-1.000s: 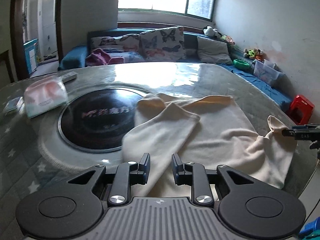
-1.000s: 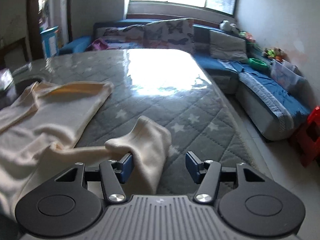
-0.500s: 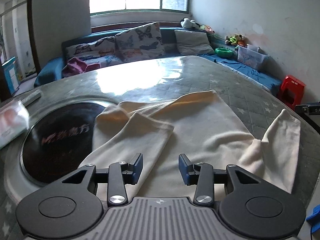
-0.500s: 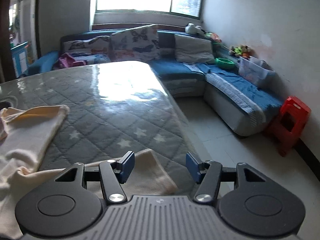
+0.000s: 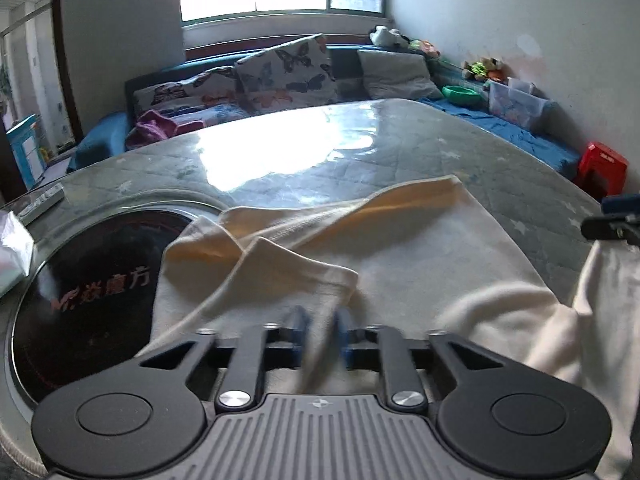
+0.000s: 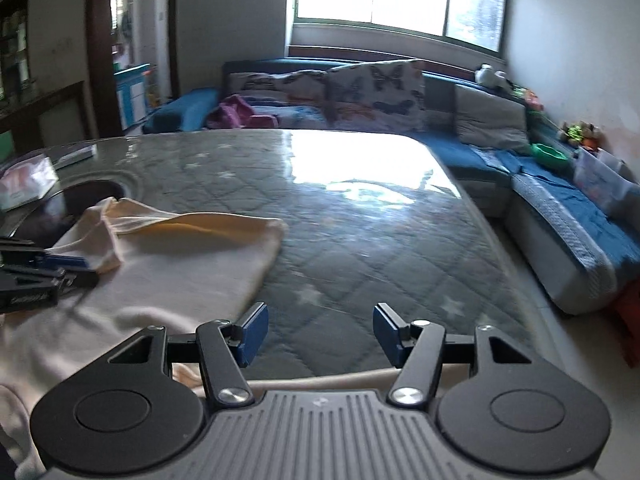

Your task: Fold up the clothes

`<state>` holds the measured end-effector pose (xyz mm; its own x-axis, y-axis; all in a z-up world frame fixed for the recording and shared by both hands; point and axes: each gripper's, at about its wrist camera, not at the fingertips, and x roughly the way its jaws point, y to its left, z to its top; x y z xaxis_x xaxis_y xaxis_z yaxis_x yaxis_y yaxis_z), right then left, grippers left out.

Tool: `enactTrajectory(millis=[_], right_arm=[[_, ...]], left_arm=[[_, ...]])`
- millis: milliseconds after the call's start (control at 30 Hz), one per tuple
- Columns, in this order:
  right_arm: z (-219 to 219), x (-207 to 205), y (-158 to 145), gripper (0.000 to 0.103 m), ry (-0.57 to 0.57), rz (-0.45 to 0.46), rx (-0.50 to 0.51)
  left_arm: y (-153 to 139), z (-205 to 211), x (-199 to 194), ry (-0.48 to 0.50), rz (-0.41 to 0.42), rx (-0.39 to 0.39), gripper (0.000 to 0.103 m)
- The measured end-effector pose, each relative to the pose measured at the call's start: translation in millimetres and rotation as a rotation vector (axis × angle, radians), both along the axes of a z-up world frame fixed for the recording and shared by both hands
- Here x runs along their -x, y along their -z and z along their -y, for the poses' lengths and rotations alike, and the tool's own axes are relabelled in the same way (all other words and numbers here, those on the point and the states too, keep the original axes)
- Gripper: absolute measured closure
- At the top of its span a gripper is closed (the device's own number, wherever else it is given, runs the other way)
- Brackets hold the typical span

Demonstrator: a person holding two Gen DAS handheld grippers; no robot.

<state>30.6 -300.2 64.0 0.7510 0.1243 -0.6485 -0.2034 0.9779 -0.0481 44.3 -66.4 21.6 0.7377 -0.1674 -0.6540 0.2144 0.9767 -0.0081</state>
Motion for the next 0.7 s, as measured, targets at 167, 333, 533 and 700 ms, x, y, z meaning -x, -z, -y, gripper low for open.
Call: enactTrajectory(millis=[167, 333, 533, 700], right_arm=[[-17, -2, 1, 0.043, -0.047, -0.004, -0.004], [-27, -2, 0, 0.043, -0.079, -0.003, -0.001], [-32, 2, -1, 0.043, -0.103, 0.002, 0.000], [-40, 6, 1, 0.042, -0.129, -0.003, 0.007]], left_arm=[[-14, -29, 5, -0.086, 0.039, 0.055, 0.101], [-41, -83, 31, -0.234, 0.114, 0.113, 0.101], [-55, -151, 77, -0.438, 0.157, 0.115, 0.101], [-46, -189, 106, -0.555, 0.130, 0.087, 0.101]])
